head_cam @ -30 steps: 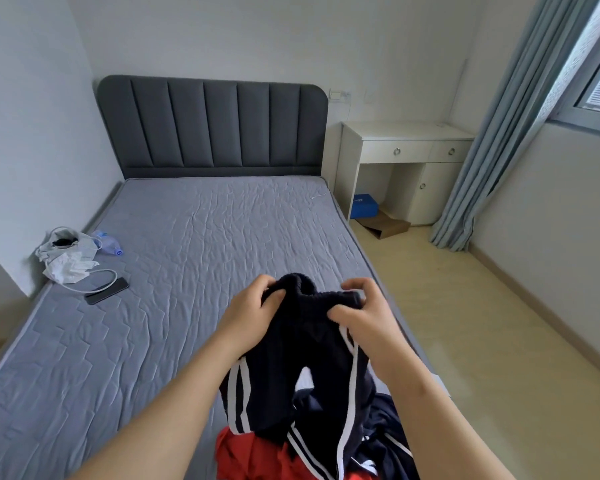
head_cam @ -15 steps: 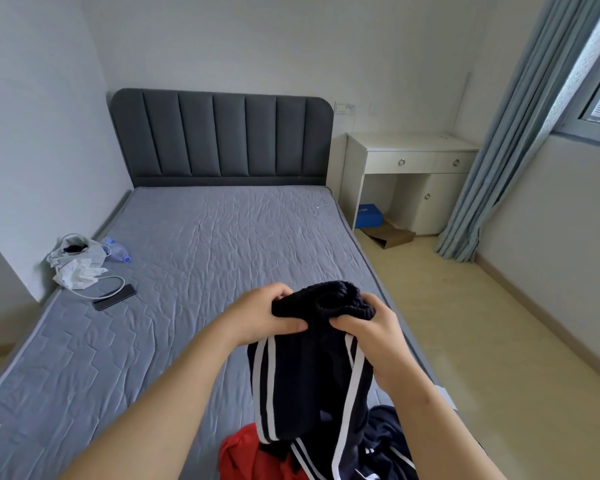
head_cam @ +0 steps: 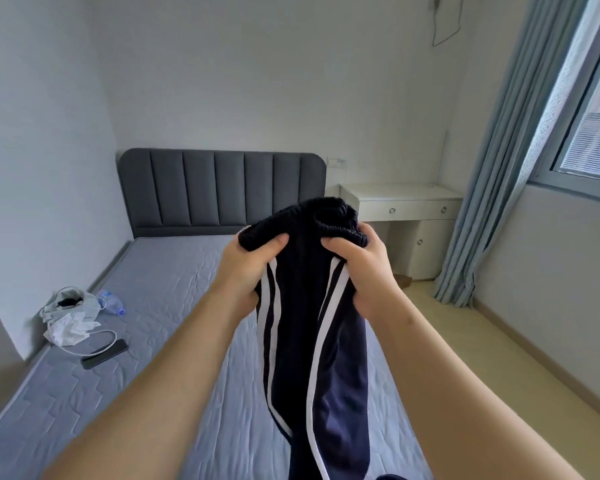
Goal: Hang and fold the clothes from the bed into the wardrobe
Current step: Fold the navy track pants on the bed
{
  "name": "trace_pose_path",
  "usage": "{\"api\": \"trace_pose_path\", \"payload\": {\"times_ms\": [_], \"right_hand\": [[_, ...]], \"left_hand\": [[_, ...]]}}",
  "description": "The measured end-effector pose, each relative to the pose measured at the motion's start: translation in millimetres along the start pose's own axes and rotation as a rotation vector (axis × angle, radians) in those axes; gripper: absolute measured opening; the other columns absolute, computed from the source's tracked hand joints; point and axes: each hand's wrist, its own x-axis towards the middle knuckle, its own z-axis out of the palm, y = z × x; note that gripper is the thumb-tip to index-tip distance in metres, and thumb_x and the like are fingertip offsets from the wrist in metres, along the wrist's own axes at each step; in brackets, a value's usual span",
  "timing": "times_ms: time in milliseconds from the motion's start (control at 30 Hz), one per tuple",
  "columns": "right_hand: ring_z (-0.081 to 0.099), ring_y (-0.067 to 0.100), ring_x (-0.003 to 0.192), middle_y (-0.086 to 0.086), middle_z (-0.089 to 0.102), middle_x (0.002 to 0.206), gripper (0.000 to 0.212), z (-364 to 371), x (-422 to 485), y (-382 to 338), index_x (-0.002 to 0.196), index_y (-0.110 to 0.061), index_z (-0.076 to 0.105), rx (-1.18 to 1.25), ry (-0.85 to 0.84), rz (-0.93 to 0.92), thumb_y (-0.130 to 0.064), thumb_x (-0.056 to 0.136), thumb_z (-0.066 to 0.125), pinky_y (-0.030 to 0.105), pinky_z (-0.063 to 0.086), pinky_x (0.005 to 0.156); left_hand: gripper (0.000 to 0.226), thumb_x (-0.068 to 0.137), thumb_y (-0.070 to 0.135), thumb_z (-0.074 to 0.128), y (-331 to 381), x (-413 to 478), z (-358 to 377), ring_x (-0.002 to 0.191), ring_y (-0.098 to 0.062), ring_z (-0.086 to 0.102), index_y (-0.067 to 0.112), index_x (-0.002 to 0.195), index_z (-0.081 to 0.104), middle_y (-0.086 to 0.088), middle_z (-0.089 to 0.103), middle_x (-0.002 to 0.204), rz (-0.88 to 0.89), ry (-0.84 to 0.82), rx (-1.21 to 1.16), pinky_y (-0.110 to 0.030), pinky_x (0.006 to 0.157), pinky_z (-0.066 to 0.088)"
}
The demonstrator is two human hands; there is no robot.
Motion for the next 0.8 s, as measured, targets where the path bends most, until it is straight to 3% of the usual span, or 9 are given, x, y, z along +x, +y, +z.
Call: {"api": "trace_pose_path", "payload": {"times_ms": [100,167,233,367,500,567,633,700,800], "right_hand": [[0.069,0.023,0.088,0.007,0.07,0.094,0.026,20,22,-47,0.096,-0.02,0.06,0.061,-0.016,-0.108,-0.004,0.077,0.068,0.035,0.057,0.078],[0.069,0.02,0.08,0.006,0.07,0.089,0.025,32,31,-81,0.094,-0.019,0.06,0.1,-0.031,-0.173,-0.003,0.077,0.068,0.032,0.058,0.071],[0.069,0.021,0.077,0.006,0.07,0.085,0.023,43,37,-115,0.093,-0.017,0.061,0.139,-0.065,-0.239,-0.002,0.077,0.067,0.033,0.057,0.072],[0.069,0.023,0.075,0.008,0.07,0.081,0.022,60,40,-178,0.091,-0.013,0.062,0.19,-0.18,-0.365,0.0,0.075,0.067,0.036,0.058,0.074],[0.071,0.019,0.078,0.004,0.073,0.084,0.032,57,45,-206,0.101,-0.018,0.063,0.171,-0.25,-0.446,0.0,0.076,0.067,0.032,0.058,0.071],[0.071,0.018,0.077,0.004,0.072,0.09,0.038,48,49,-201,0.108,-0.021,0.06,0.112,-0.181,-0.414,-0.001,0.077,0.069,0.032,0.058,0.07],[0.071,0.018,0.068,0.008,0.07,0.085,0.027,39,52,-186,0.099,-0.014,0.063,0.029,-0.104,-0.32,-0.001,0.076,0.07,0.031,0.059,0.064],[0.07,0.021,0.061,0.011,0.07,0.075,0.012,32,53,-166,0.085,-0.006,0.066,-0.044,-0.086,-0.196,0.0,0.076,0.07,0.033,0.059,0.06],[0.068,0.024,0.058,0.013,0.069,0.071,0.011,21,53,-138,0.083,-0.003,0.063,-0.056,-0.082,-0.053,0.002,0.075,0.07,0.035,0.059,0.057]], "left_hand": [[0.026,0.081,0.013,0.069,56,12,16,0.096,-0.025,0.067,0.012,0.107,0.064,-0.01,0.07,0.104,0.091,-0.011,-0.077,-0.041,0.085,0.054],[0.026,0.083,0.014,0.068,95,16,25,0.092,-0.023,0.068,0.013,0.108,0.065,-0.009,0.07,0.102,0.159,-0.043,-0.112,-0.036,0.076,0.056],[0.027,0.083,0.013,0.067,132,18,33,0.089,-0.021,0.069,0.013,0.11,0.064,-0.009,0.07,0.103,0.25,-0.07,-0.141,-0.031,0.069,0.056],[0.024,0.083,0.011,0.066,199,14,40,0.09,-0.021,0.07,0.011,0.107,0.066,-0.008,0.072,0.1,0.46,-0.133,-0.183,-0.029,0.07,0.057],[0.017,0.081,0.013,0.07,231,13,34,0.086,-0.015,0.07,0.017,0.097,0.068,0.0,0.074,0.092,0.614,-0.116,-0.073,-0.024,0.068,0.056],[0.014,0.078,0.012,0.073,225,18,27,0.082,-0.013,0.071,0.018,0.09,0.069,0.003,0.074,0.085,0.604,-0.084,0.065,-0.024,0.066,0.056],[0.01,0.076,0.012,0.074,210,25,18,0.08,-0.013,0.071,0.018,0.085,0.07,0.002,0.074,0.082,0.51,-0.061,0.188,-0.025,0.068,0.056],[0.007,0.076,0.012,0.073,193,31,6,0.075,-0.012,0.071,0.015,0.083,0.071,0.001,0.074,0.08,0.385,-0.067,0.241,-0.02,0.06,0.055],[0.007,0.077,0.016,0.073,169,38,-16,0.074,-0.007,0.07,0.015,0.083,0.07,0.005,0.074,0.077,0.277,-0.032,0.317,-0.014,0.058,0.051]]}}
